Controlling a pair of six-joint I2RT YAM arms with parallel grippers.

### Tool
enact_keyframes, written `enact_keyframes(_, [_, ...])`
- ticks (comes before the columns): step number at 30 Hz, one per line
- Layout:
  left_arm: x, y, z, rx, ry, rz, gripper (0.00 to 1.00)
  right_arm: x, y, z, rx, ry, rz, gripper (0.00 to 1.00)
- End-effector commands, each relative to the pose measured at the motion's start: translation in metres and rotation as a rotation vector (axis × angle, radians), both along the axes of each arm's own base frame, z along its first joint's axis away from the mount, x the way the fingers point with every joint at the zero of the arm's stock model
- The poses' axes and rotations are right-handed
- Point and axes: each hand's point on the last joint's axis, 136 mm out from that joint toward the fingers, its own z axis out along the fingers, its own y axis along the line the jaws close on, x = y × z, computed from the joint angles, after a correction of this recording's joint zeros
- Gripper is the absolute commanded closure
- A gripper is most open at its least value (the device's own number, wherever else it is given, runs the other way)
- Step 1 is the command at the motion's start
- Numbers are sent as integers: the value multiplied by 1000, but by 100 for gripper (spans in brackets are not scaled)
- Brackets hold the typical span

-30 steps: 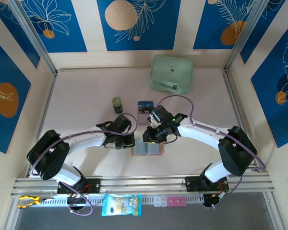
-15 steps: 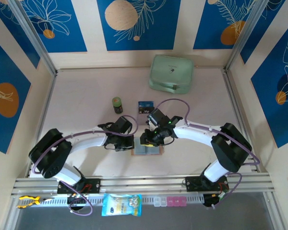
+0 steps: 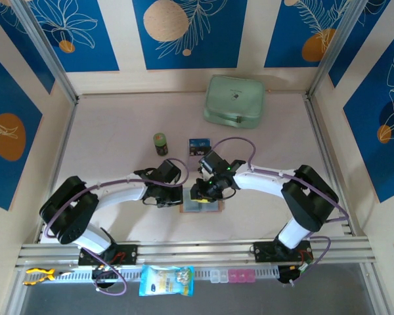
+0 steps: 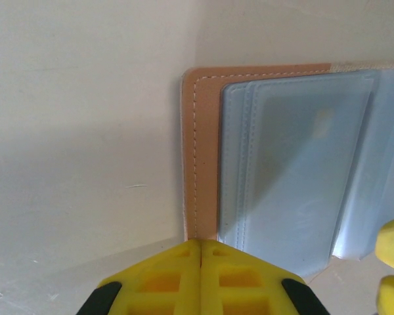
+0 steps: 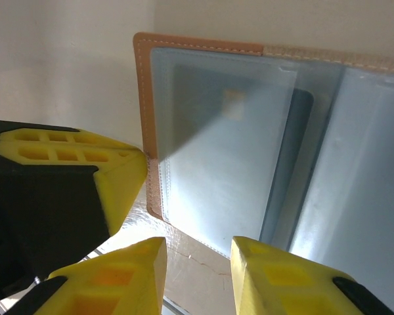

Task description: Take the credit cards out of the card holder

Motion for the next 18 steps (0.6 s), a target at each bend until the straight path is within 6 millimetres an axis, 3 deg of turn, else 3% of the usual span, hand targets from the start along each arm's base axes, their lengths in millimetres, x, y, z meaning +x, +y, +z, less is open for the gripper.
enact_keyframes(1, [-9,9,-7,41,21,6,100,-2,4,-1,-1,21,12,68])
enact_keyframes(18, [-11,13,-8,52,26,13,100,1,9,-14,-28,47,7,71])
